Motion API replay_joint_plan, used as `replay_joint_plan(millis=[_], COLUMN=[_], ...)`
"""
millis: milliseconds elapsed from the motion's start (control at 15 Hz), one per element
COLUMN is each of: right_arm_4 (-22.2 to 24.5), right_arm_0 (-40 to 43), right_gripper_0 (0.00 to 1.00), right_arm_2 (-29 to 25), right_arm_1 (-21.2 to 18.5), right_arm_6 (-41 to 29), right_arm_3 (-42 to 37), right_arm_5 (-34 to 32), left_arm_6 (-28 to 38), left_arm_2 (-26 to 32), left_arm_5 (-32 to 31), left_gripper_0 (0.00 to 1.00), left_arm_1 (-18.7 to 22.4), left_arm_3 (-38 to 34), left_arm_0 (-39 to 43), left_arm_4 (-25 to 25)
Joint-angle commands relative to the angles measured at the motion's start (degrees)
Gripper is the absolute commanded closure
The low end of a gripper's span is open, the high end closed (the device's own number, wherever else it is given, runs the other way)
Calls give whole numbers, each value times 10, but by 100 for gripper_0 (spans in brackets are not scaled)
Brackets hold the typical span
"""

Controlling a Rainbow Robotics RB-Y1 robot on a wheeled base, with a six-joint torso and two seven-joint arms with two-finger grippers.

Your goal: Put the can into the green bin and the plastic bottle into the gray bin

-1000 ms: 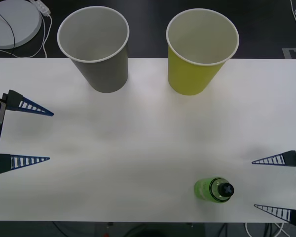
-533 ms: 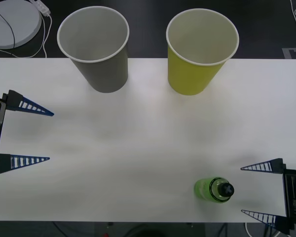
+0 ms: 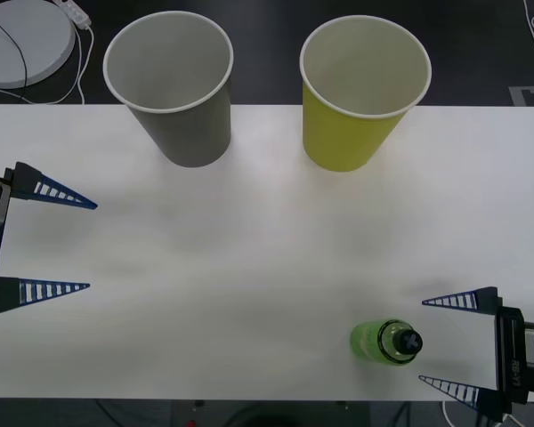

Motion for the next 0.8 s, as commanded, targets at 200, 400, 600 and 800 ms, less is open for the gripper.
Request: replay_joint_plan(millis=[200,400,600,800], right_arm_4=[-18,-27,-39,-41], right_arm_0=[-17,-29,-43,-47], right_gripper_0=[0,0,0,0], right_arm_2=[34,54,72,75], right_arm_1=[6,7,7,7], right_arm_6=[4,9,13,8], right_arm_3=[-1,-1,-2,-7], right_arm_5=[6,6,4,3], left_arm_6=[0,0,0,0], left_arm_2=[0,0,0,0], left_arm_5=[0,0,0,0], left_gripper_0=[0,0,0,0], left_arm_1=[0,0,0,0], left_arm_3=[0,0,0,0], left_arm_0=[0,0,0,0], left_arm_4=[0,0,0,0])
